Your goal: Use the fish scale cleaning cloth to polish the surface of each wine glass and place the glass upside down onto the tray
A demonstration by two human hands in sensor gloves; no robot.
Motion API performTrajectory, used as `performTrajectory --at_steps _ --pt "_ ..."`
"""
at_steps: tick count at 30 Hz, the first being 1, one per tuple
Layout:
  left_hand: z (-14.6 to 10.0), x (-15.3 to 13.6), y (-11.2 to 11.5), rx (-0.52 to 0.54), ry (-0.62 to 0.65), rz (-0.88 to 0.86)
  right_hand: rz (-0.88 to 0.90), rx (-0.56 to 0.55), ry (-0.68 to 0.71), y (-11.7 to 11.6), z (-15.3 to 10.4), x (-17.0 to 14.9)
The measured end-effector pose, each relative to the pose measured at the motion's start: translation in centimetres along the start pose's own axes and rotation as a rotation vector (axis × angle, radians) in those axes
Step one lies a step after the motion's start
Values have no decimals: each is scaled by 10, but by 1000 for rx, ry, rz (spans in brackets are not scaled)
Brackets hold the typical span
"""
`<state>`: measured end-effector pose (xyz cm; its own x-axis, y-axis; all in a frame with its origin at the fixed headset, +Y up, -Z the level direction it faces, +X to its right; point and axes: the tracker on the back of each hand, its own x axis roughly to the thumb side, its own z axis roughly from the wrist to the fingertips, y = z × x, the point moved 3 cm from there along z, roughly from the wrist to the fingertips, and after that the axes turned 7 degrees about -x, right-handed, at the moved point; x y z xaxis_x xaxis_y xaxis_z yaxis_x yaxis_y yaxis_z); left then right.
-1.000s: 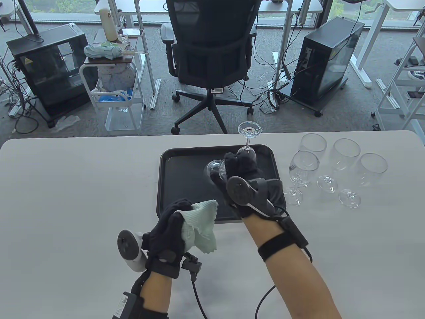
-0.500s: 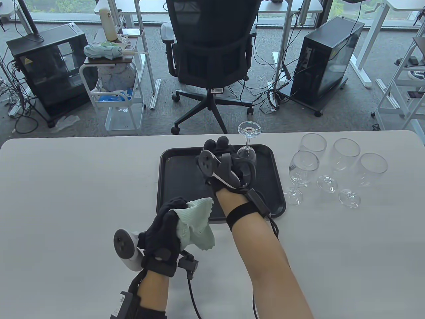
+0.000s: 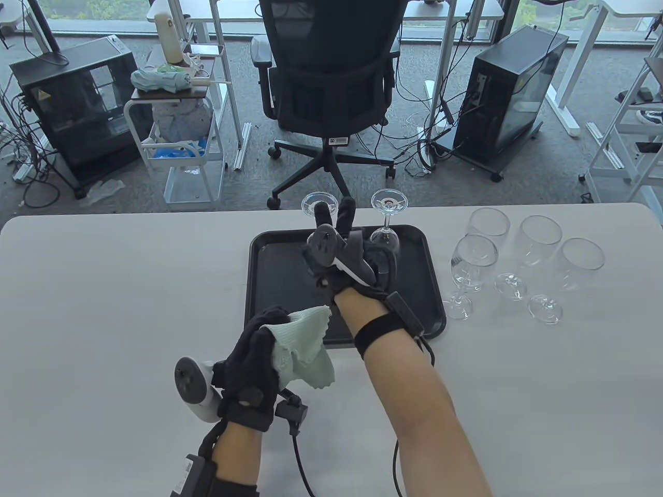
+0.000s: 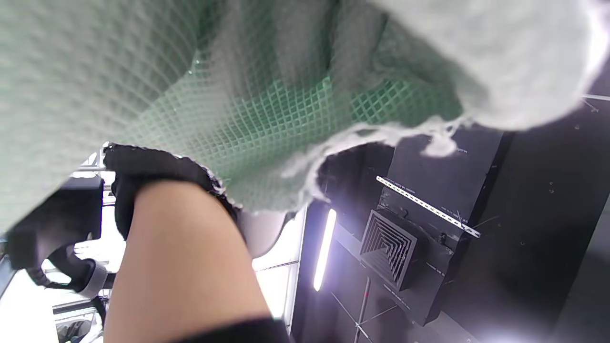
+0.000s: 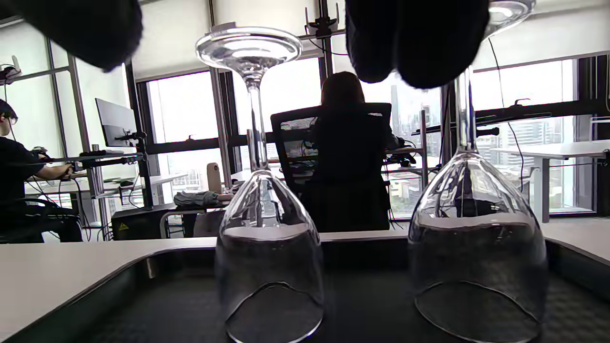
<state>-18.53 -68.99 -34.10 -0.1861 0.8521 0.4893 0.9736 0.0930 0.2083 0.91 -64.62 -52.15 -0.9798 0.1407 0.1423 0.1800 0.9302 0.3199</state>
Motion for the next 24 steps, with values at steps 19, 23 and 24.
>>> performTrajectory --at_steps 19,23,24 --pt "-1 -12 2 -4 -39 -55 279 264 -403 -6 -199 -229" --pt "-1 -12 1 0 -36 -53 419 249 -638 -17 -202 -273" --pt "-1 -12 1 1 -34 -50 484 255 -680 -23 -196 -279"
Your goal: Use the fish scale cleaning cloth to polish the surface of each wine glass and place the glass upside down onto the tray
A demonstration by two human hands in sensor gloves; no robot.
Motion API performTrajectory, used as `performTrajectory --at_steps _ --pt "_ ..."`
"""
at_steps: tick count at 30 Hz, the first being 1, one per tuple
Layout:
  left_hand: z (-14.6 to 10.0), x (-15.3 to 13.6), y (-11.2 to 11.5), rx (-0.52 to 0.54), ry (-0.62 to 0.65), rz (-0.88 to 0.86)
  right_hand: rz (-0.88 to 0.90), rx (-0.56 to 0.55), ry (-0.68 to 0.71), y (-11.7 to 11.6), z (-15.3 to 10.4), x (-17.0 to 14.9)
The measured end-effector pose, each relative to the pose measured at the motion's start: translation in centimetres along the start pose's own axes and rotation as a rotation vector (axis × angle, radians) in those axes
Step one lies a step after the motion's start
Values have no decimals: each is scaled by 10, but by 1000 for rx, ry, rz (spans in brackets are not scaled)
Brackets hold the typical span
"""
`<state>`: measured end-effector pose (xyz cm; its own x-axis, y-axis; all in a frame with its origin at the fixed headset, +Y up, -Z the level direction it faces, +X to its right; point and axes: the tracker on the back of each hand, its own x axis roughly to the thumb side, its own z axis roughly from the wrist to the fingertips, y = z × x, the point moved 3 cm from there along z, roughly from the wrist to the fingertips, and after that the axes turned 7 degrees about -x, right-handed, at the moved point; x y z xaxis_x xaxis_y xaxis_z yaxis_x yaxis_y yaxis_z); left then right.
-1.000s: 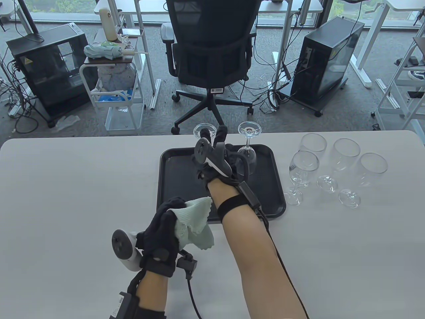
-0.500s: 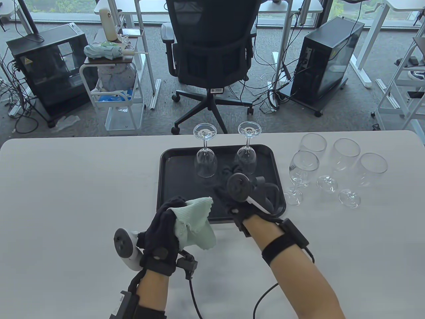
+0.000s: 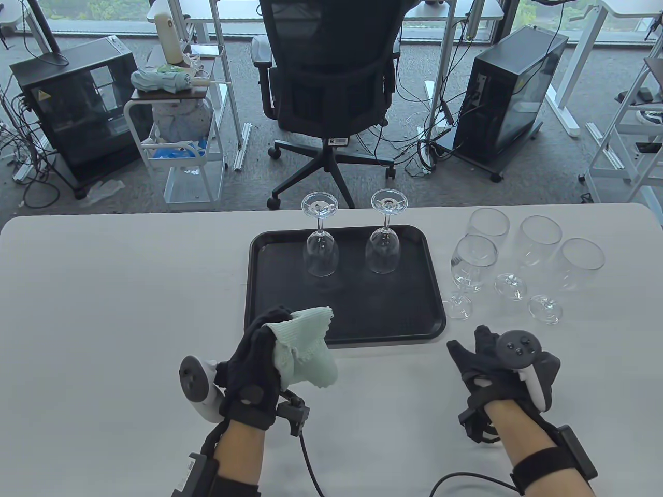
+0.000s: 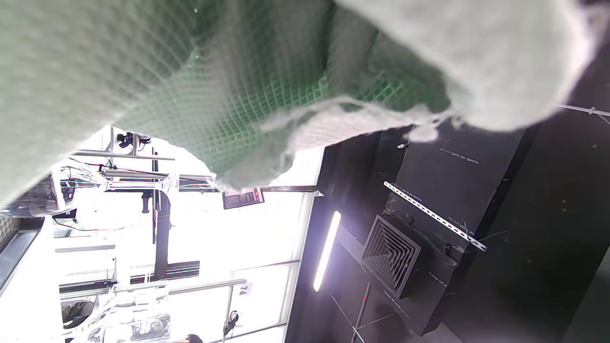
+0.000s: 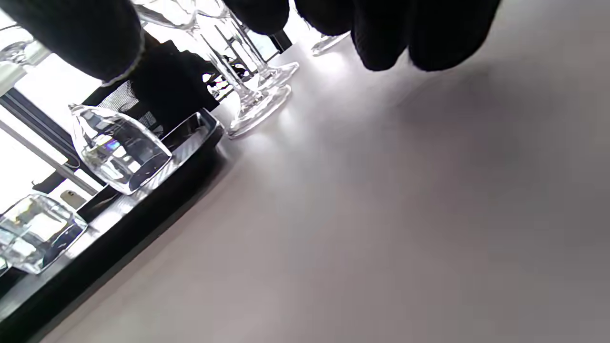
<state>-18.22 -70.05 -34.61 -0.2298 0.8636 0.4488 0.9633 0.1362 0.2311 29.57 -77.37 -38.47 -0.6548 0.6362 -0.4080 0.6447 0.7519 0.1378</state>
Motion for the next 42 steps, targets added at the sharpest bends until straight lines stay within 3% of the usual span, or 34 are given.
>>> performTrajectory --at_steps 5,8,14,22,30,34,39,40,42 --pt "0 0 -1 3 -1 8 128 -63 -95 -8 37 13" --pt "0 0 -2 4 -3 13 189 -31 -158 -18 59 20" --pt "1 -1 -6 14 -7 20 222 -35 -236 -27 82 30" --pt "2 0 -15 34 -7 17 219 -140 -271 -26 88 31" --pt "1 1 -16 45 -7 13 195 -130 -150 -9 67 17" --pt "0 1 -16 43 -4 17 51 -198 83 12 43 32" --pt "-1 3 -9 28 0 44 -484 -450 713 18 -36 108" --pt "-1 3 -8 27 0 47 -523 -469 776 16 -47 116" --pt "-1 3 -6 26 1 51 -590 -483 1029 4 -88 140"
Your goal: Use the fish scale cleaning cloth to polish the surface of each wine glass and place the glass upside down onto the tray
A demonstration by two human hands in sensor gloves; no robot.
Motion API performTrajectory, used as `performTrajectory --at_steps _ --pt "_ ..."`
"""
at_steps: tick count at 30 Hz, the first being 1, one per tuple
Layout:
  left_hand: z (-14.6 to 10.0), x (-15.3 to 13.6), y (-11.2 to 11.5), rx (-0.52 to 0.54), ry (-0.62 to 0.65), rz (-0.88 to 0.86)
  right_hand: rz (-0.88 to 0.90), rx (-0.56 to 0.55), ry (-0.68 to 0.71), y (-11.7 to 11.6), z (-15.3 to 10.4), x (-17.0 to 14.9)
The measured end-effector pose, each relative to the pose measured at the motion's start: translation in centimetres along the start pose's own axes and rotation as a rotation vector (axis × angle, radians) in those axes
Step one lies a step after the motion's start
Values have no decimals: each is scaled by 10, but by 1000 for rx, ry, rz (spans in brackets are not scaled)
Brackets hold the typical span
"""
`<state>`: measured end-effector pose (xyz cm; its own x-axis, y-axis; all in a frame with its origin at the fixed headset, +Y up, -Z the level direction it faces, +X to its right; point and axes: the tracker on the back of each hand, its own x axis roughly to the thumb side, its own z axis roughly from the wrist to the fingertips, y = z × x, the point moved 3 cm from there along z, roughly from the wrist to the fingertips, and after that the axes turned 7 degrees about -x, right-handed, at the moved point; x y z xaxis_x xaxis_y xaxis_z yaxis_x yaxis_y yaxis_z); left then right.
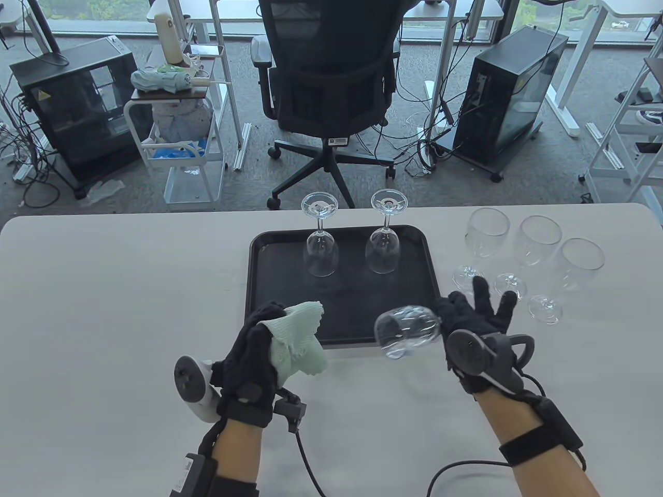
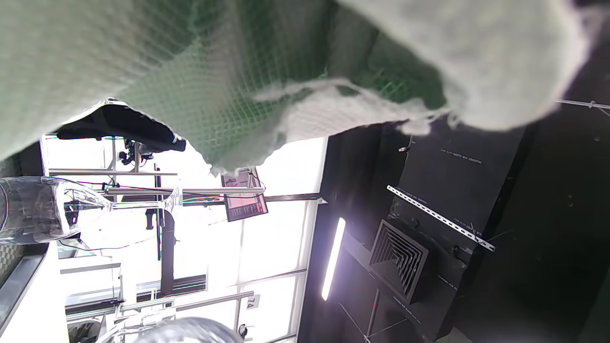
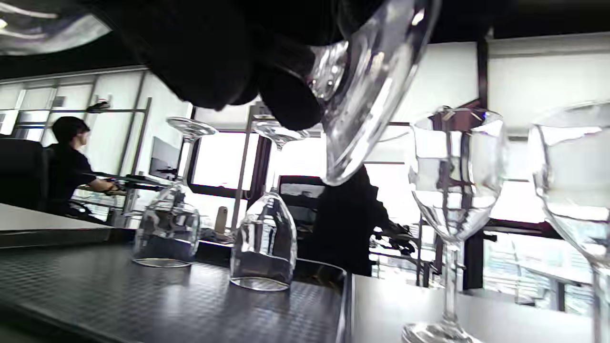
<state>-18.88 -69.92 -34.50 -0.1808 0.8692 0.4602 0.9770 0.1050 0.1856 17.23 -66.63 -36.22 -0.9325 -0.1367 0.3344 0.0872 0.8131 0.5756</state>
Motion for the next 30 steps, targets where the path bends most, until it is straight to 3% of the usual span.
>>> performTrajectory --at_steps 1,7,10,14,18,21,24,26,28,30 --pt "0 0 1 -4 2 2 21 21 90 5 1 20" --pt "2 6 18 -64 39 14 6 65 81 10 -3 70" --pt "2 9 28 -119 45 34 6 80 15 10 2 78" --pt "3 10 37 -186 30 104 90 -1 -67 24 4 81" --pt "2 0 41 -213 -7 160 163 -67 -88 39 3 88" --pt "1 -8 45 -231 -49 192 120 -115 -65 43 1 93" --pt "-1 -9 44 -177 -49 240 139 -194 32 43 -5 89" --pt "-1 -4 45 -180 -39 277 284 -260 53 42 -14 78" --pt "-2 -2 42 -104 -35 285 422 -283 65 39 -20 62" --pt "-1 -3 38 -93 -51 225 590 -314 -83 29 -26 31"
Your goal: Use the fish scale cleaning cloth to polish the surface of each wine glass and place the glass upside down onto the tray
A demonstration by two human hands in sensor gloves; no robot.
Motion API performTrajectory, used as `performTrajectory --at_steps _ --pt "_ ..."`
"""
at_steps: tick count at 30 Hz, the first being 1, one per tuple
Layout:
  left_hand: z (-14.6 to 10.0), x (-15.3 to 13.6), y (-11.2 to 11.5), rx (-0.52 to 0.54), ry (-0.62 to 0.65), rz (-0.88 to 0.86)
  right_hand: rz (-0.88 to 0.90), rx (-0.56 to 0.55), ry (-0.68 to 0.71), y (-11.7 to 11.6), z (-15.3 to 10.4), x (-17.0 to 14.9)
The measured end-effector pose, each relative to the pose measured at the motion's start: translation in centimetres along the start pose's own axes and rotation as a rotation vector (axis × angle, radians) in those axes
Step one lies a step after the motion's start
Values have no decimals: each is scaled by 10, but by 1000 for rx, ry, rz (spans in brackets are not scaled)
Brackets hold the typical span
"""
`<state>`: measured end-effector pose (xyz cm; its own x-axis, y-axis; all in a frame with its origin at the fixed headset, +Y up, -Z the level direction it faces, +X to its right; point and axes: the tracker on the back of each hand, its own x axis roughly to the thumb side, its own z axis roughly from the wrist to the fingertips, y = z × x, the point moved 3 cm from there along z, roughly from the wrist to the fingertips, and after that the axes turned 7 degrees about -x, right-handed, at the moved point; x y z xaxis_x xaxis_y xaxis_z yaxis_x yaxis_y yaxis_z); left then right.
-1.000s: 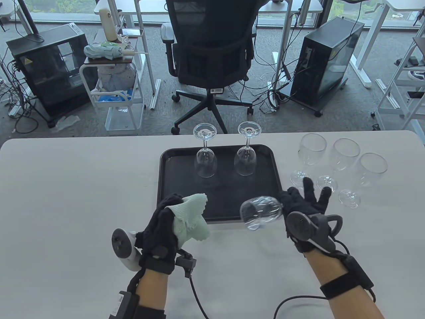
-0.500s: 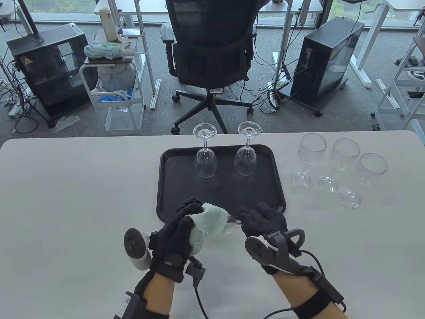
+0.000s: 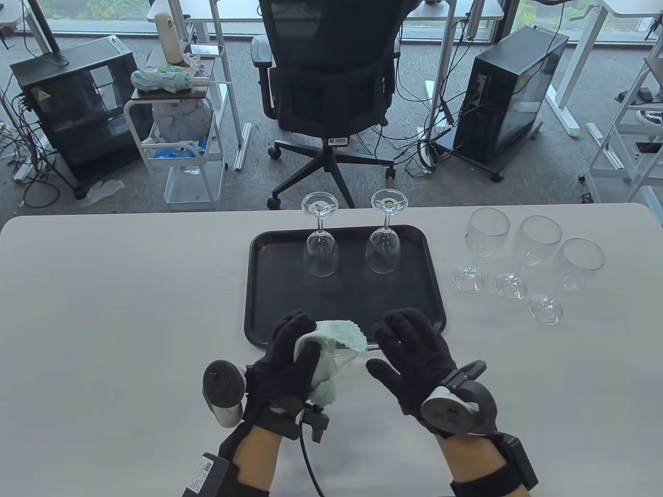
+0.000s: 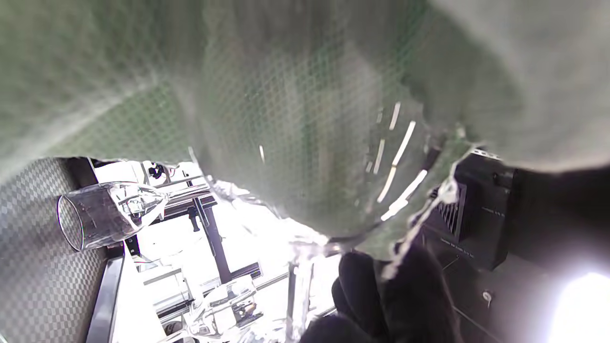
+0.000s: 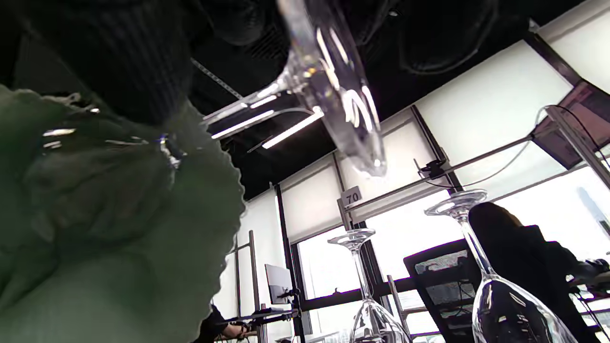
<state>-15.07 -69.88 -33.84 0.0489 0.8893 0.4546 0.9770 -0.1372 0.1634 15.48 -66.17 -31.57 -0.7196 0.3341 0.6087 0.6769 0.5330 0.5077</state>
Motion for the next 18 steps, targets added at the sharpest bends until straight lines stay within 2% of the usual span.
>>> performTrajectory --at_steps 1,3,5,8,10,12,13,15,18 --pt "0 -2 -1 0 -10 -42 86 24 -95 0 -2 -14" --pt "0 -6 0 -22 -29 -111 406 51 -251 -7 -7 -37" --pt "0 -7 4 -36 -33 -108 591 133 -293 -19 -9 -42" --pt "1 -6 7 -68 -9 -86 639 122 -342 -27 -10 -47" --pt "0 -3 8 -91 35 -59 671 156 -425 -33 -14 -50" --pt "0 4 7 -66 87 16 732 223 -493 -38 -17 -51" --pt "0 6 6 -64 95 36 738 239 -454 -38 -16 -49" --pt "1 5 5 -75 71 29 617 222 -360 -33 -13 -45" --pt "1 -4 1 -54 2 -49 377 128 -114 -20 -10 -31"
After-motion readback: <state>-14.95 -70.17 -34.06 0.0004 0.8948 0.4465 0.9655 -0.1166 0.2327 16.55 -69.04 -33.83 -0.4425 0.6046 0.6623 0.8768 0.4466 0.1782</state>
